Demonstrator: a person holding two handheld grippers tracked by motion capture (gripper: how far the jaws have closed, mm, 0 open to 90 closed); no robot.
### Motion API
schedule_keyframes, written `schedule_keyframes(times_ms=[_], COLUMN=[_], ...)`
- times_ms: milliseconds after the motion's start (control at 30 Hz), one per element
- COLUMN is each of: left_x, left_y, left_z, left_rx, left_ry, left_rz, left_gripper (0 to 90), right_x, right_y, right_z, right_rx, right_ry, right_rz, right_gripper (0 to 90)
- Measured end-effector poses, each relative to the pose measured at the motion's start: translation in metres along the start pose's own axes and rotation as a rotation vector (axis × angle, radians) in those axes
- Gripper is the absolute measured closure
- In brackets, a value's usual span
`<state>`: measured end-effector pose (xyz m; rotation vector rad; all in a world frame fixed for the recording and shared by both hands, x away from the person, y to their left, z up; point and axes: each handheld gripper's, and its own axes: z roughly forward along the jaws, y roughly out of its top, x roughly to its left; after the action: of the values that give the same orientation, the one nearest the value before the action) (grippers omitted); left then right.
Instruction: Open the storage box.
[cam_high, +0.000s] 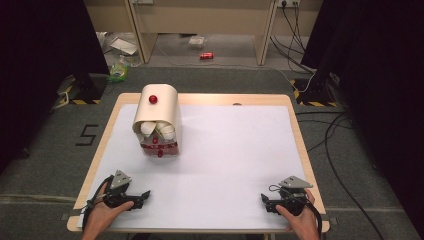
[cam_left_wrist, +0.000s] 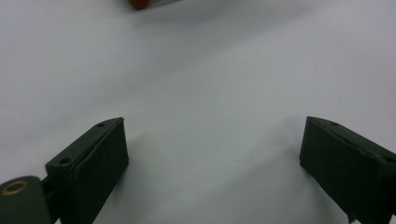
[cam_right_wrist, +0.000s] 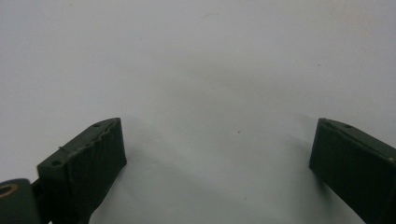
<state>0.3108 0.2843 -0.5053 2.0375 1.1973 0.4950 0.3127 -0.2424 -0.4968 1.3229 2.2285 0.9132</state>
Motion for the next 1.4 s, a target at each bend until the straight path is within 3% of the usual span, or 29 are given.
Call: schedule_keyframes(times_ms=[367, 433, 500, 533, 900, 1400], left_x=[0.001, 0.001, 0.003, 0.003, -0.016, -0.022], left_y=[0.000, 0.001, 0.002, 0.003, 0.020, 0.049], left_z=[-0.001, -0.002, -0.004, -0.005, -0.013, -0.027], left_rx=[-0.003, -0.017, -0.044, -0.045, -0.082, -0.172], left_ry=[-0.001, 0.007, -0.005, -0.008, -0.022, -0.033], left_rz=[-0.004, -0.016, -0.037, -0.037, 0.017, 0.027], left_gripper=[8.0, 10.4, 19.1, 14.6, 15.4, 18.4], right_x=[0.000, 0.000, 0.000, 0.000, 0.000, 0.001], right_y=[0.000, 0.000, 0.000, 0.000, 0.000, 0.000], right_z=[0.000, 0.000, 0.000, 0.000, 0.000, 0.000], right_rx=[0.001, 0.000, 0.000, 0.000, 0.000, 0.002], right_ry=[-0.001, -0.001, -0.002, -0.002, -0.003, -0.003], right_rz=[0.002, 0.000, 0.000, -0.001, 0.000, 0.005], right_gripper=[3.7, 3.6, 3.6, 3.6, 3.6, 3.5])
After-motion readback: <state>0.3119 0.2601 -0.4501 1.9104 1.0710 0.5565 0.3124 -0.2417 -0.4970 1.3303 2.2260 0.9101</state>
